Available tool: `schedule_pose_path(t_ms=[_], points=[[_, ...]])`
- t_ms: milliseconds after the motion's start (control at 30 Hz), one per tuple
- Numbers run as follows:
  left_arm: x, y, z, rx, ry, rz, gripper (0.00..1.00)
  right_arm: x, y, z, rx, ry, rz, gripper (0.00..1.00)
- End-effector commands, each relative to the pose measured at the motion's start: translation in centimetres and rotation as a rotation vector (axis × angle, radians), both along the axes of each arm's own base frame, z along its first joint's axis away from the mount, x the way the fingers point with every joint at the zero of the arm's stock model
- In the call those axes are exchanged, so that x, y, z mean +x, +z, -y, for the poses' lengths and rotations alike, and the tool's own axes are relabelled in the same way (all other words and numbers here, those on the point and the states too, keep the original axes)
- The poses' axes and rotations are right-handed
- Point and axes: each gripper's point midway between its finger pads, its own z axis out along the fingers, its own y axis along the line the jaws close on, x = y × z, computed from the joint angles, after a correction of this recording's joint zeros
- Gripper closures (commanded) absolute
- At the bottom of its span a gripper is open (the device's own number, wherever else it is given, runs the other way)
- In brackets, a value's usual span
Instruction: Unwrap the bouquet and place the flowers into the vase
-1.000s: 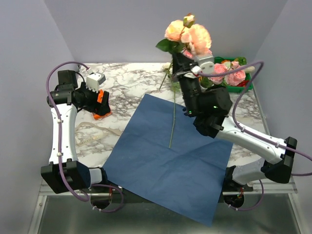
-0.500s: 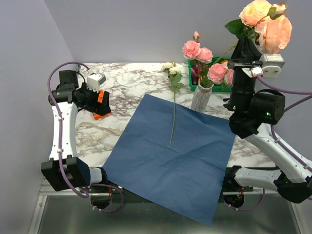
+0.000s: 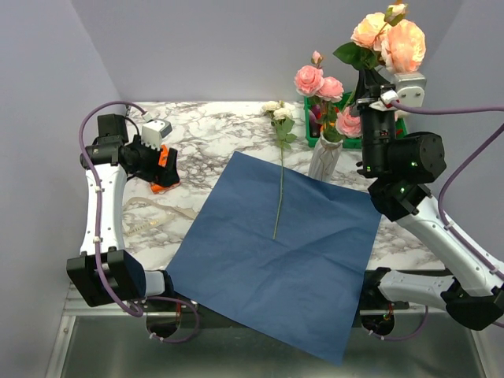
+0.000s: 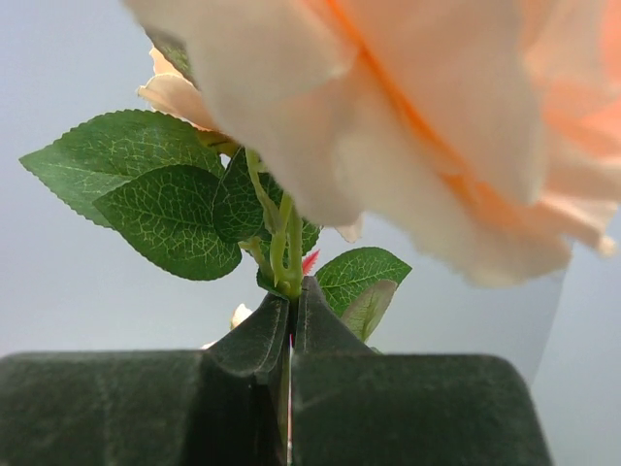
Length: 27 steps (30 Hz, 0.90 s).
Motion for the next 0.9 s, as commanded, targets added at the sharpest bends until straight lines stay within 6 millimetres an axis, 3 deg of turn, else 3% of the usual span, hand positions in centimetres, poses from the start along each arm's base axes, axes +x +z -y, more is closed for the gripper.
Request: schedule_pose_path(t_ms=[0,467,867], points=[[0.0,-0.3,0.1,-0.016,0.002,0.004,0.01,0.0,-0.2,-0.2,0.034,0.05,-0.031,0.96],[-0.3,-0.4,0.1,-0.008,0.0,0.012,0.01,2.7,-3.8,-1.4,-0.013,0.046,-0.101,0.99],[0.1,-0.6,0.1,-0.021,0.0,0.002,0.01,3.0,-1.7,-0.1,-0.037,0.012,-0.058,0.99]])
